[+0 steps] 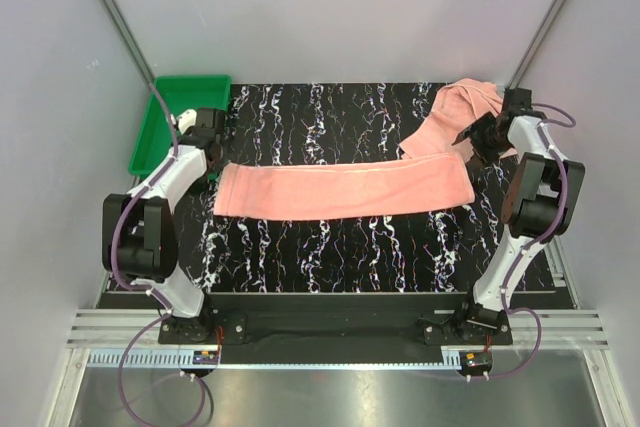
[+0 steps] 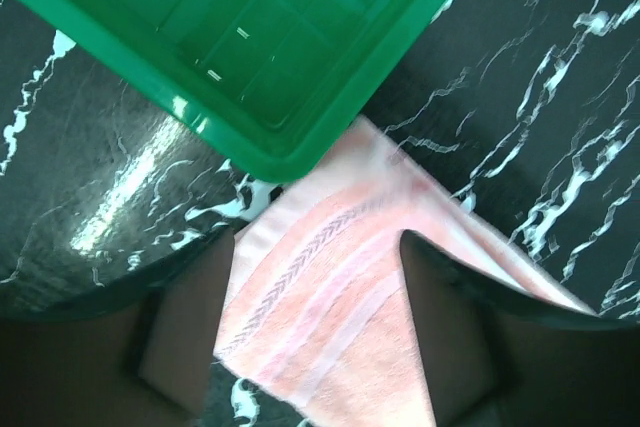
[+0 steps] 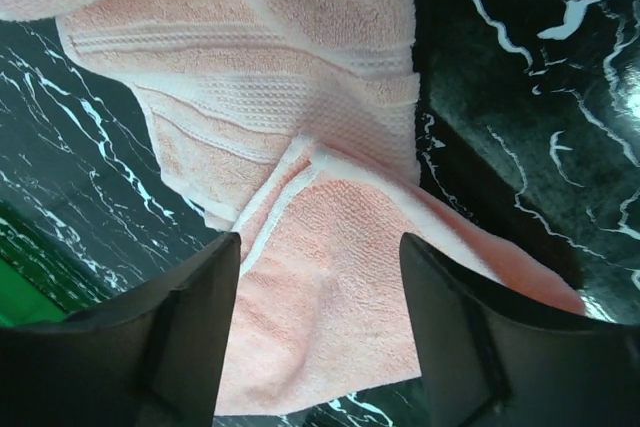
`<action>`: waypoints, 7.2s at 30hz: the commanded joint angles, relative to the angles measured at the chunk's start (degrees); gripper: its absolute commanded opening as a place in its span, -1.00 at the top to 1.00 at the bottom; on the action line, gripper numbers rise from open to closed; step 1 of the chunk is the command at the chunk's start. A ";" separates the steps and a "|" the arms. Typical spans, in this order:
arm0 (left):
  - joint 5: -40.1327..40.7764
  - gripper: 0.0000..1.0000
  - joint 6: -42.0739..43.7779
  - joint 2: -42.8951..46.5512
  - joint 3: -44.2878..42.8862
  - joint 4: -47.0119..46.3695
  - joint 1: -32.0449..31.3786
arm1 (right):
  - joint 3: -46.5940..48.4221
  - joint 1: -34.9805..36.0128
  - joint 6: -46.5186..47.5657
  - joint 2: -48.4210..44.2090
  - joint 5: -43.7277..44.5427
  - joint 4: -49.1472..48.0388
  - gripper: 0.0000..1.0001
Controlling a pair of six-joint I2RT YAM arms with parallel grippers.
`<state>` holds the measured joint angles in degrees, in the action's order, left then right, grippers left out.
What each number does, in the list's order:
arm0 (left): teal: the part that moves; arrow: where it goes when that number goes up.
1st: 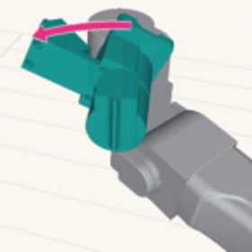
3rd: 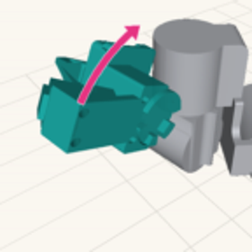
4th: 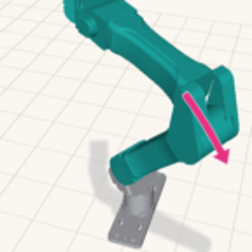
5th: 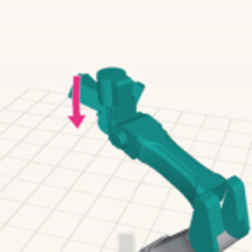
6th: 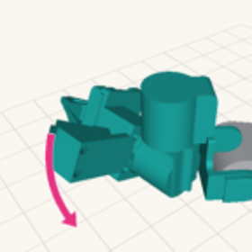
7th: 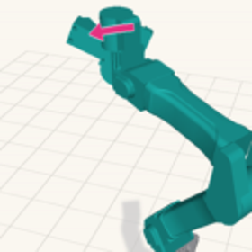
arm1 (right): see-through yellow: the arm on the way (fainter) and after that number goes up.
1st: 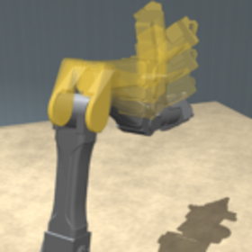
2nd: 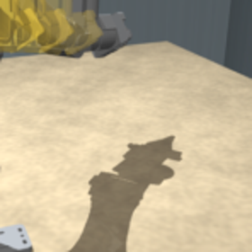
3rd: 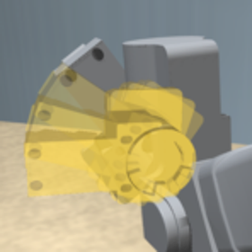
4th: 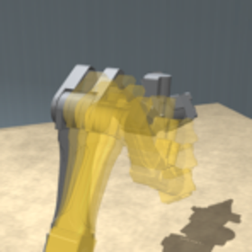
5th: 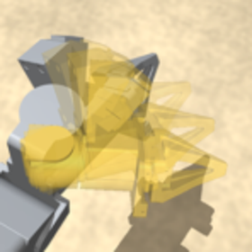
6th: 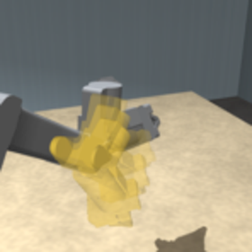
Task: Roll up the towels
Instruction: Fold the towel
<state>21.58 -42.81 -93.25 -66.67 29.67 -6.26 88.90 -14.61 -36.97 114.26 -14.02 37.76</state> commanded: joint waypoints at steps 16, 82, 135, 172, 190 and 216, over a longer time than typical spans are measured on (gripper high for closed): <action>-15.95 -0.97 13.60 21.70 0.13 9.78 0.81 | -24.09 -3.58 4.98 -27.33 5.68 -2.33 -0.61; -11.57 -0.98 23.30 34.72 10.95 13.48 0.46 | -10.34 11.26 3.40 -23.92 9.09 4.69 1.00; 0.65 -0.98 19.34 38.32 10.34 15.77 2.83 | 52.25 65.94 -12.33 26.71 1.02 -3.29 0.92; -1.71 -0.98 20.48 35.69 10.25 15.59 3.80 | 7.09 60.77 -5.66 -4.46 -1.89 -25.01 -0.99; -6.29 -0.98 21.71 32.87 10.60 14.63 3.71 | -22.45 46.87 -5.13 -10.20 -0.83 -24.83 -0.76; -7.53 -0.93 18.65 26.11 9.46 16.20 -8.40 | -35.64 44.76 -4.78 -18.27 5.23 -17.73 0.78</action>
<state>13.52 -21.91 -65.14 -55.00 45.91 -10.31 55.13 31.94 -43.88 101.30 -14.52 11.49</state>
